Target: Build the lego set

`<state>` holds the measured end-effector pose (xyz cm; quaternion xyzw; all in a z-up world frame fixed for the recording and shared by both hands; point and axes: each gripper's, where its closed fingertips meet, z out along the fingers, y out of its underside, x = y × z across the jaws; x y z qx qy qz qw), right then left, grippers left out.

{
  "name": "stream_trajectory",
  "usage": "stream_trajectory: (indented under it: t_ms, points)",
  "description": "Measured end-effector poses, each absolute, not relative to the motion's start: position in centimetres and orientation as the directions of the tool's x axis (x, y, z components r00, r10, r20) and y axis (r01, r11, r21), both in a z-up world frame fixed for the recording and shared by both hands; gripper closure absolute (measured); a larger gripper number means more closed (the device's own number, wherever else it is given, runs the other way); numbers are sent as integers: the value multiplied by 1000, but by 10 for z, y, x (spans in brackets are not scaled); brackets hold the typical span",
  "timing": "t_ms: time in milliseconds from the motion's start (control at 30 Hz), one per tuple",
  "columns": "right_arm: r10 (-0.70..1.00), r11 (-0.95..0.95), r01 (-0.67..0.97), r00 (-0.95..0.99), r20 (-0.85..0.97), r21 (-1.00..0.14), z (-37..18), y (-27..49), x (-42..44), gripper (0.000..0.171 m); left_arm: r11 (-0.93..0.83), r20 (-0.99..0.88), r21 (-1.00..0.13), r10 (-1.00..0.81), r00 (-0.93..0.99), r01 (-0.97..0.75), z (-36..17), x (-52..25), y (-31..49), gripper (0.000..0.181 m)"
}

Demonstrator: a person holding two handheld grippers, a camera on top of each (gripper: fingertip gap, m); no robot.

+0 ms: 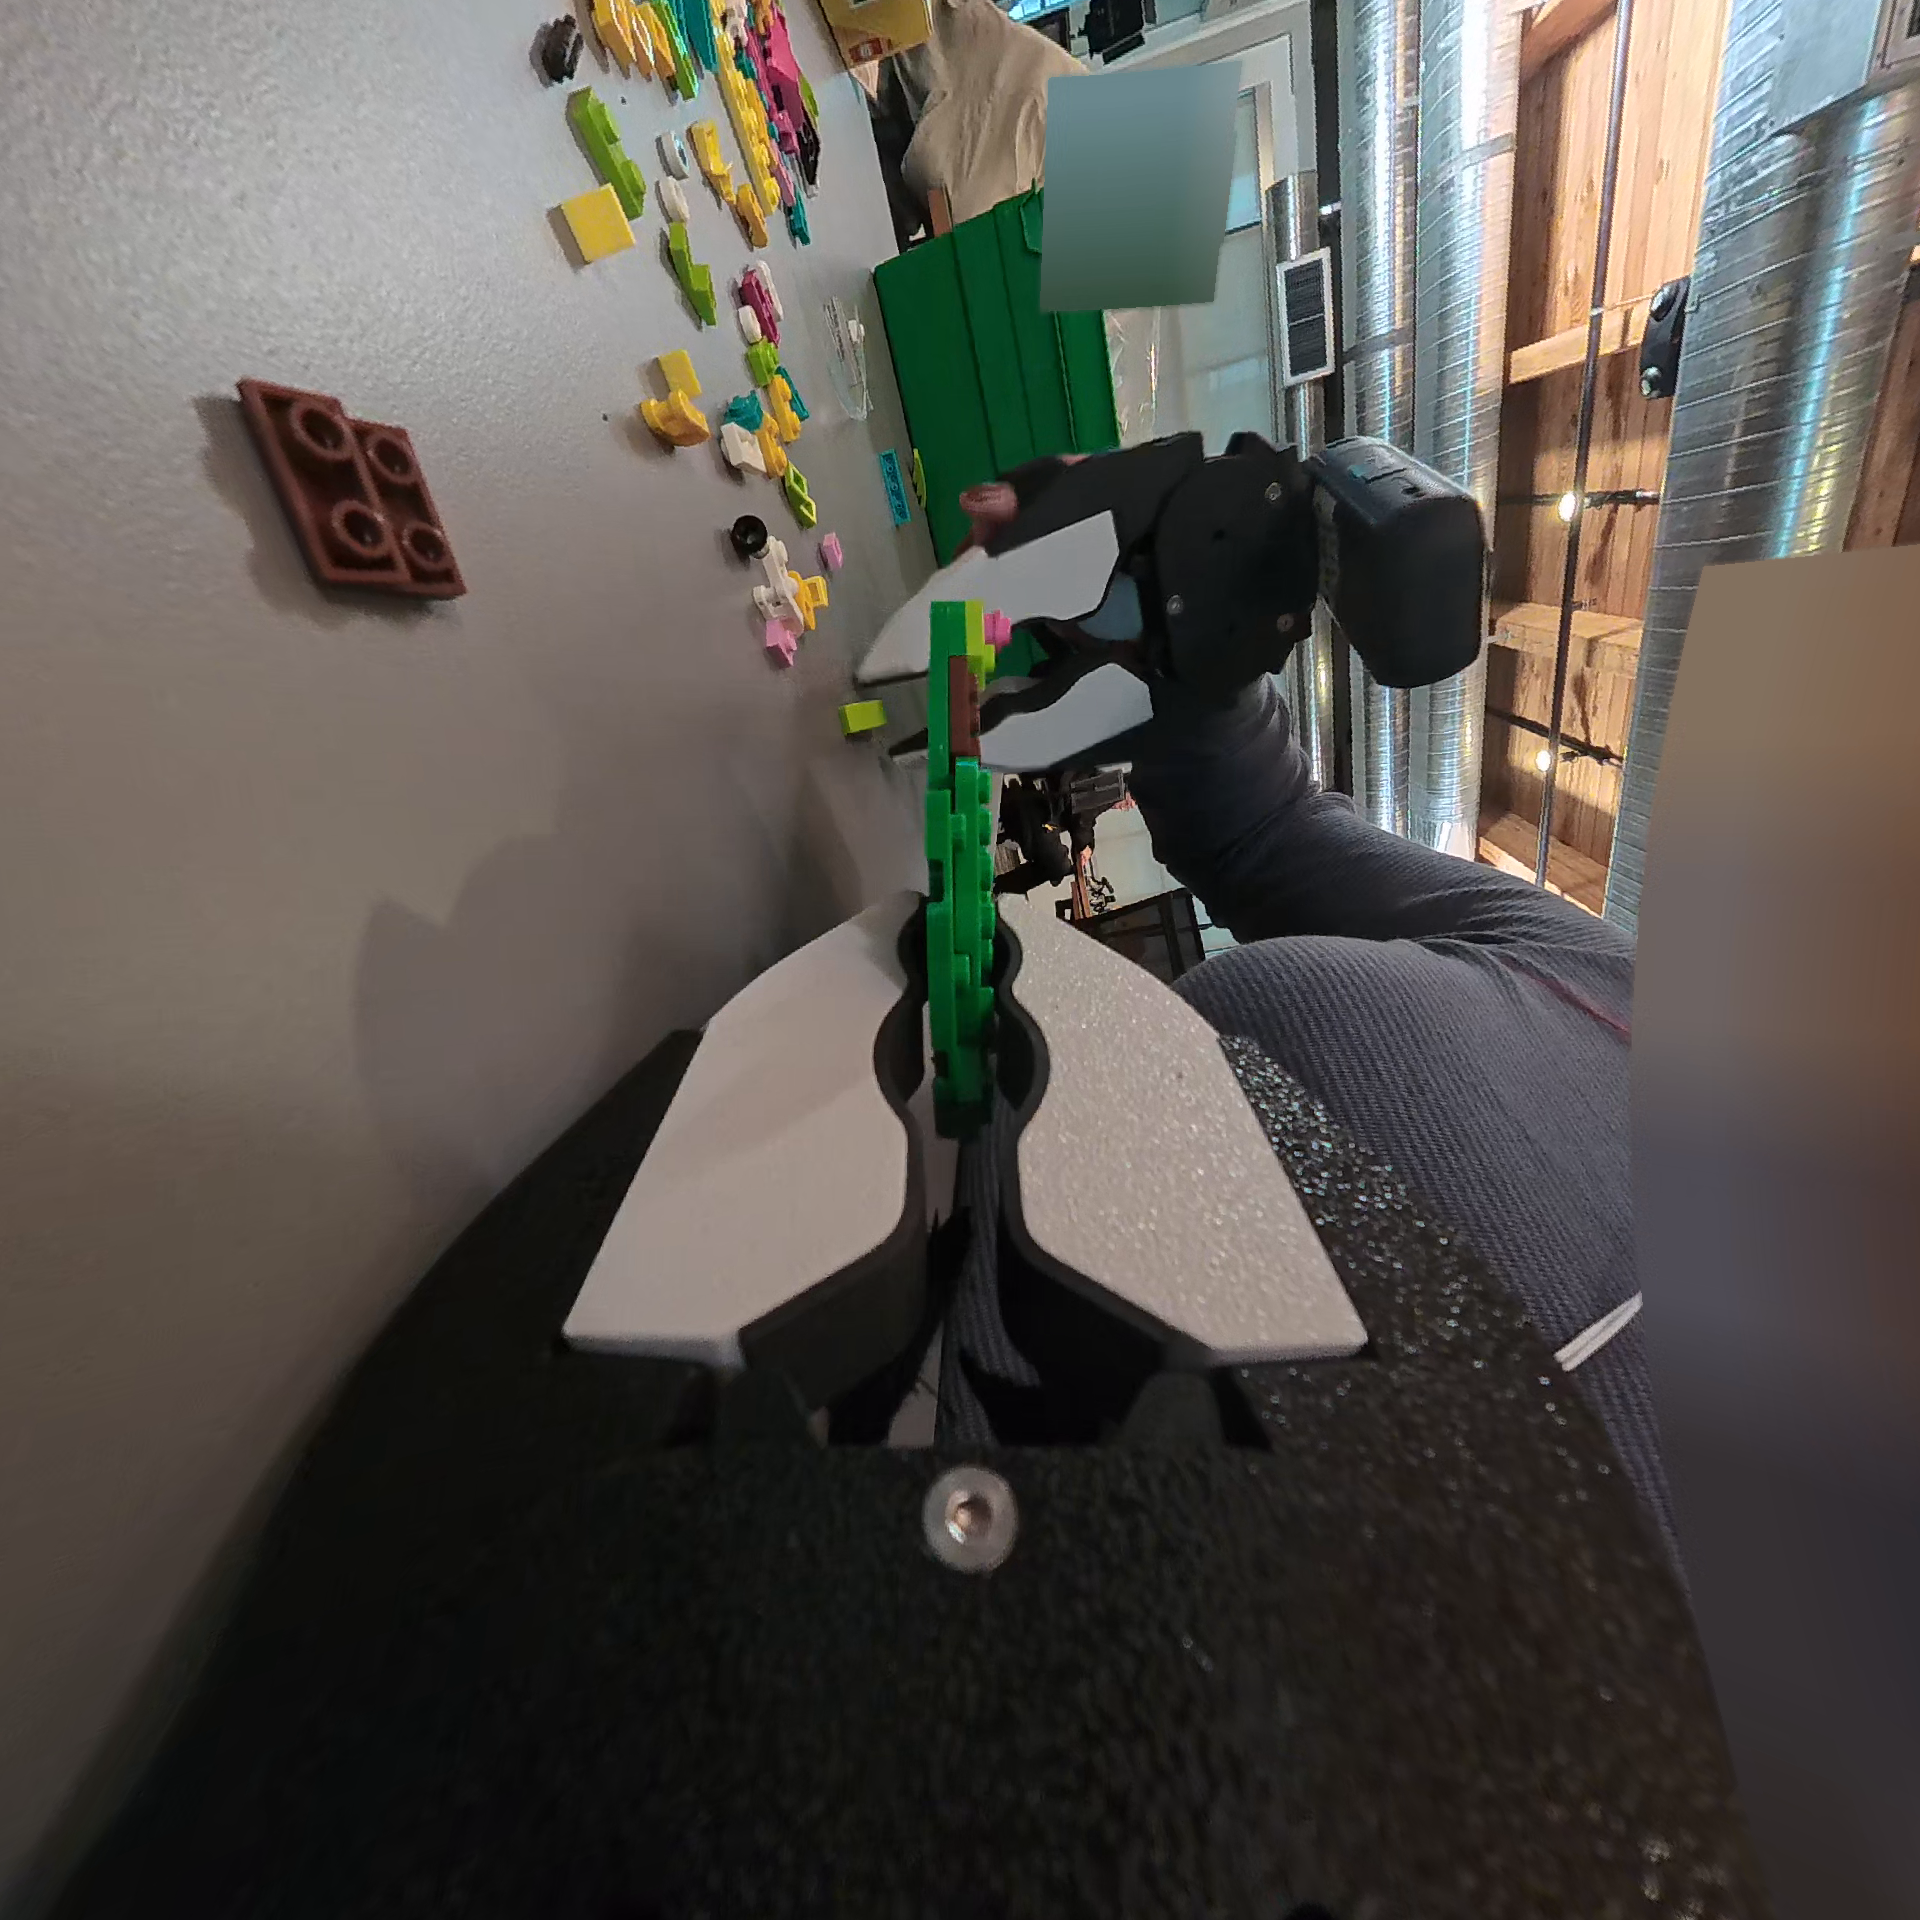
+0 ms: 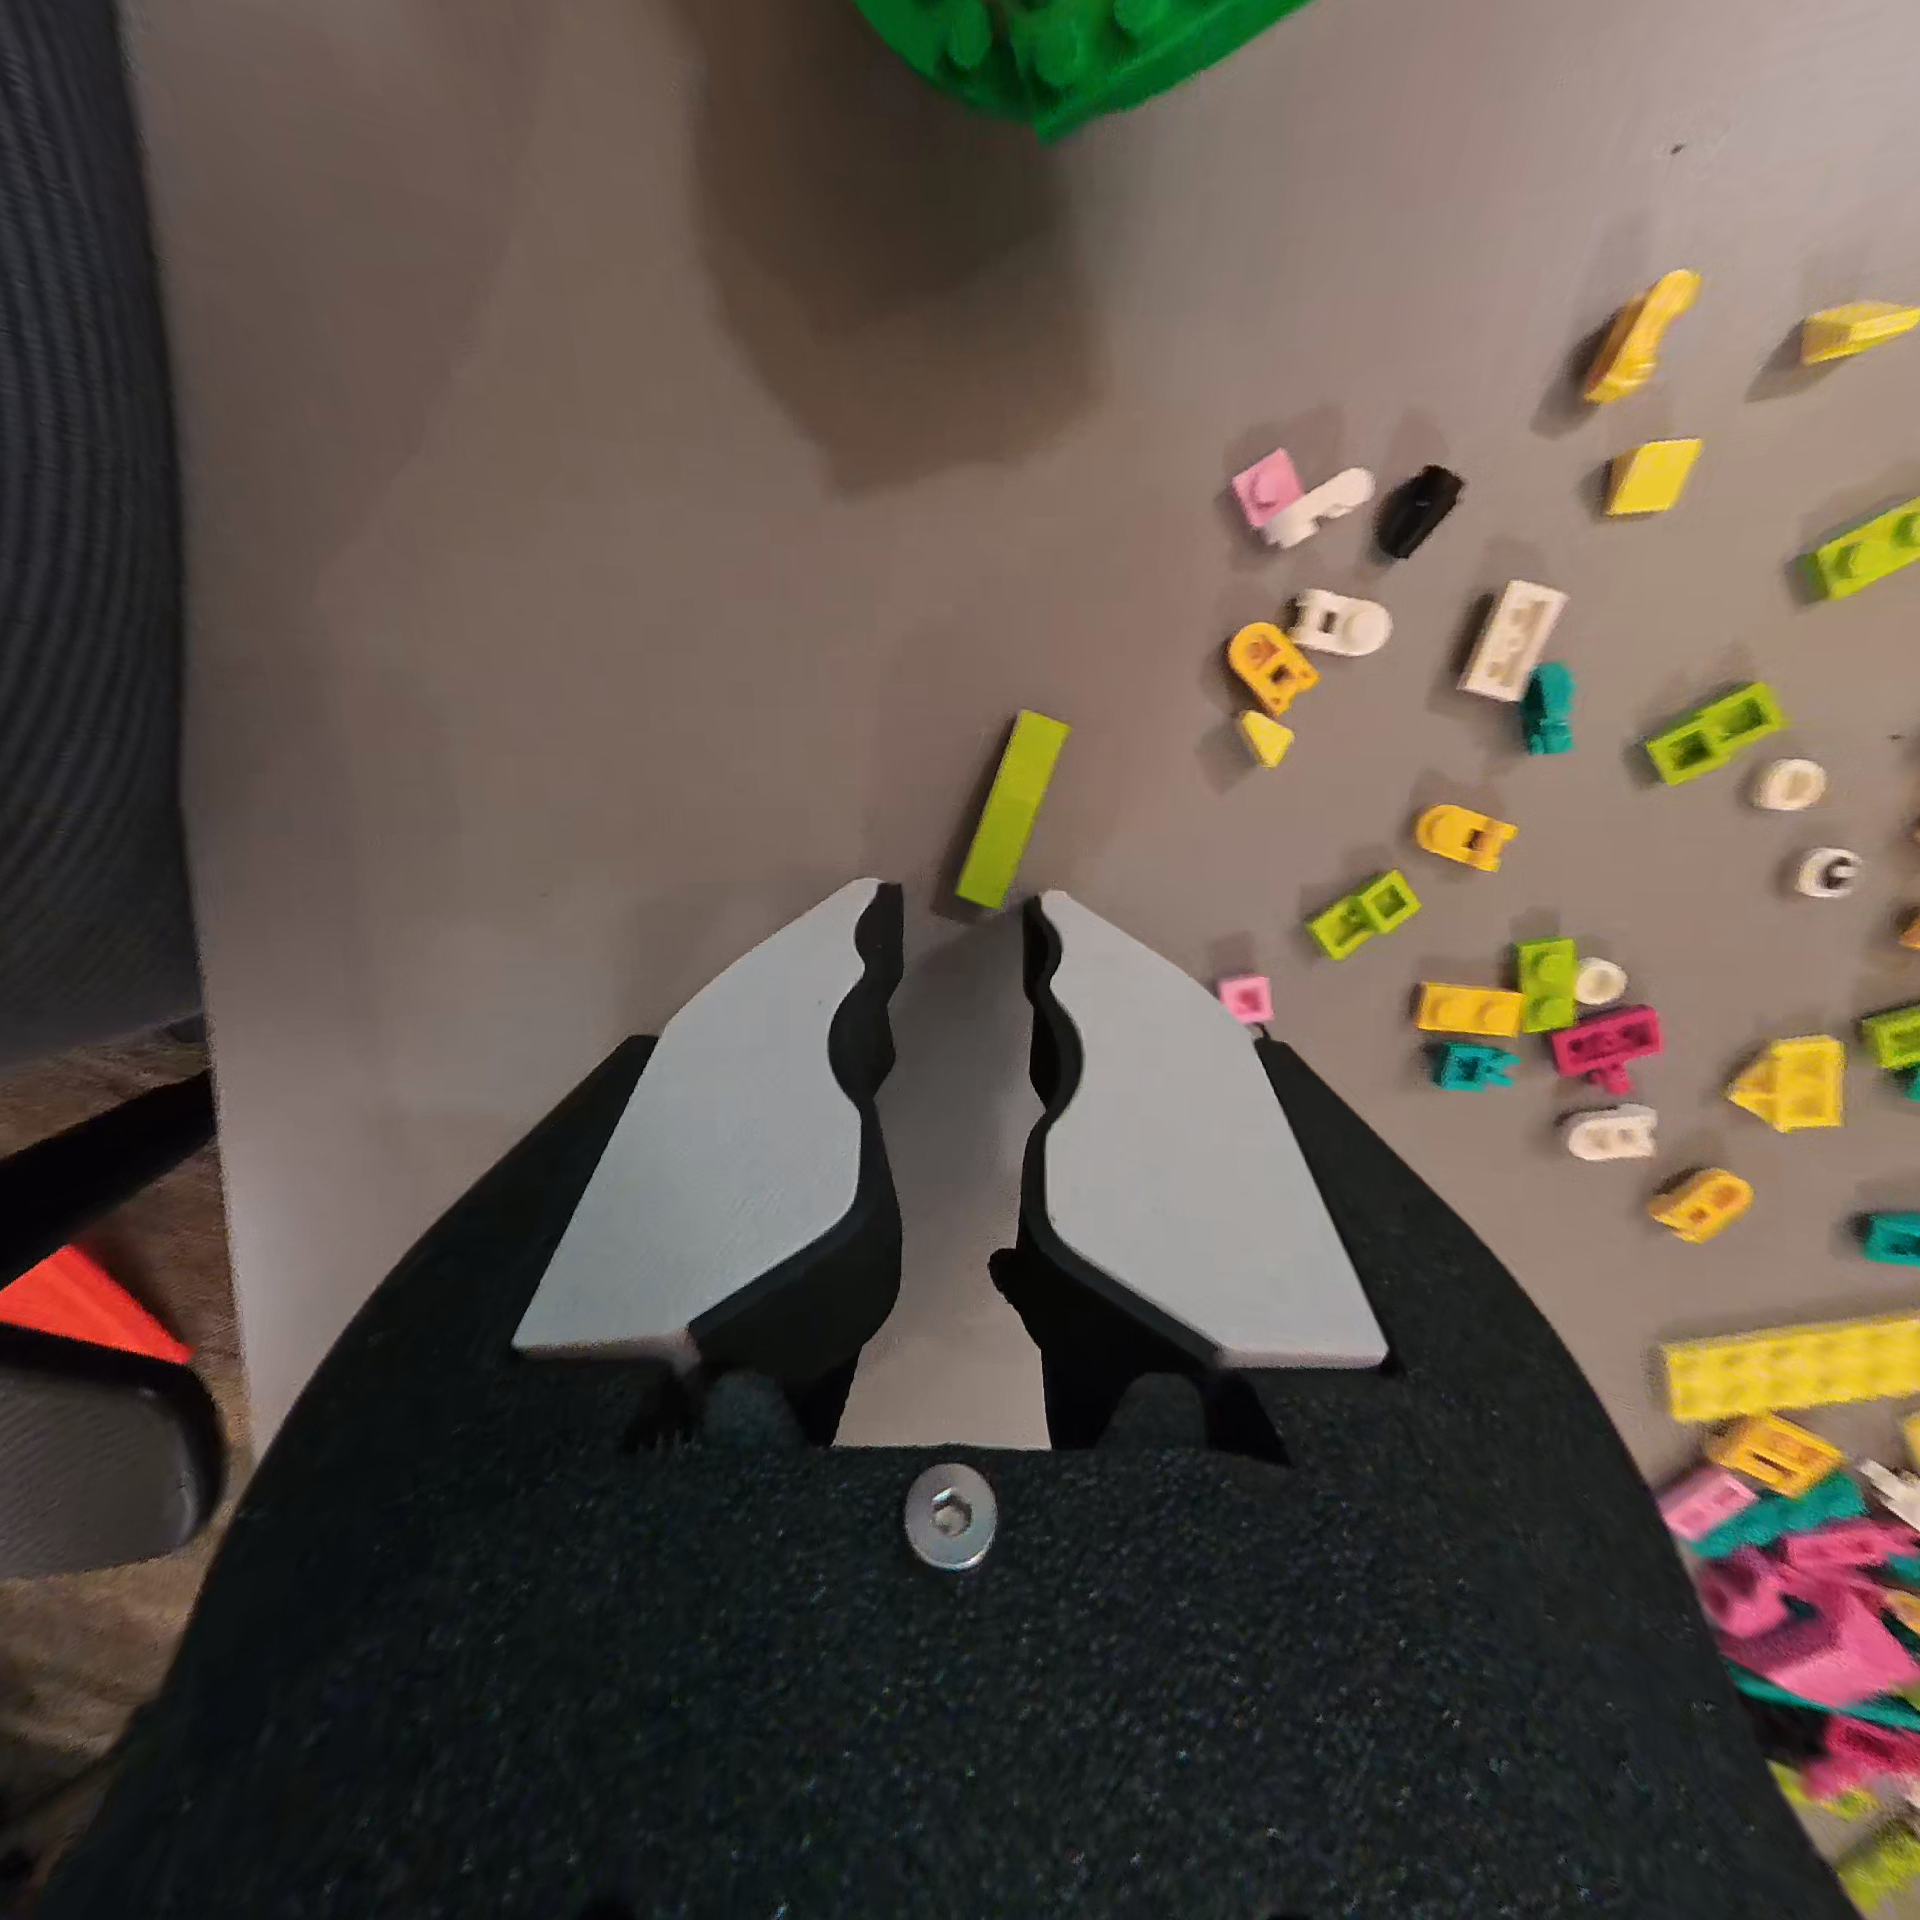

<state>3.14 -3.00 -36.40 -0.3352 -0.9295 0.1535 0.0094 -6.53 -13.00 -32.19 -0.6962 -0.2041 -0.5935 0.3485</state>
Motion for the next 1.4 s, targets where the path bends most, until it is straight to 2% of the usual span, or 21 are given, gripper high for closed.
stream_trajectory:
  t_ms: [67, 200, 300, 433, 600, 767, 867, 1000, 1033, 1133, 1200, 1300, 1367, 1400]
  points:
    - [617, 718, 625, -775, -135, -307, -363, -40, 36, 150, -674, 969, -243, -130, 212, 697, -322, -65, -130, 173]
    - [556, 675, 607, -792, -251, -419, -352, -69, 39, 149, -676, 969, -243, -130, 212, 696, -322, -65, -130, 173]
    - [564, 662, 592, -798, -214, -461, -343, -58, 27, 150, -676, 968, -244, -129, 214, 695, -322, -65, -130, 173]
    - [656, 646, 655, -739, -155, -392, -346, -40, 12, 152, -676, 968, -244, -128, 215, 695, -322, -65, -130, 173]
    - [807, 496, 808, -564, -175, -318, -348, -44, 10, 148, -676, 968, -245, -129, 216, 695, -322, -65, -130, 173]
    - [900, 376, 832, -433, -53, -408, -354, -47, 10, 148, -676, 968, -244, -129, 214, 696, -322, -65, -130, 173]
    - [924, 319, 839, -379, -52, -441, -357, -48, 14, 150, -679, 969, -242, -128, 213, 694, -322, -64, -130, 173]
    - [925, 307, 847, -372, -72, -434, -364, -48, 19, 156, -681, 969, -241, -127, 212, 692, -322, -64, -130, 173]
    - [922, 315, 841, -381, -68, -440, -364, -48, 19, 163, -681, 969, -240, -127, 211, 692, -322, -64, -130, 173]
    - [918, 334, 823, -395, -41, -460, -362, -45, 15, 164, -690, 974, -223, -132, 183, 689, -320, -64, -129, 173]
    - [915, 266, 805, -384, -124, -530, -350, -48, 4, 164, -714, 985, -169, -143, 95, 680, -313, -64, -128, 173]
    - [784, -28, 782, -369, -499, -623, -310, -63, -17, 164, -768, 986, -116, -164, -18, 630, -303, -59, -126, 172]
    - [551, -244, 781, -377, -745, -575, -275, -67, -26, 164, -816, 992, -89, -121, -19, 572, -307, -52, -128, 172]
    - [463, -302, 787, -373, -804, -538, -264, -63, -30, 164, -835, 994, -77, -104, -20, 545, -307, -49, -129, 172]
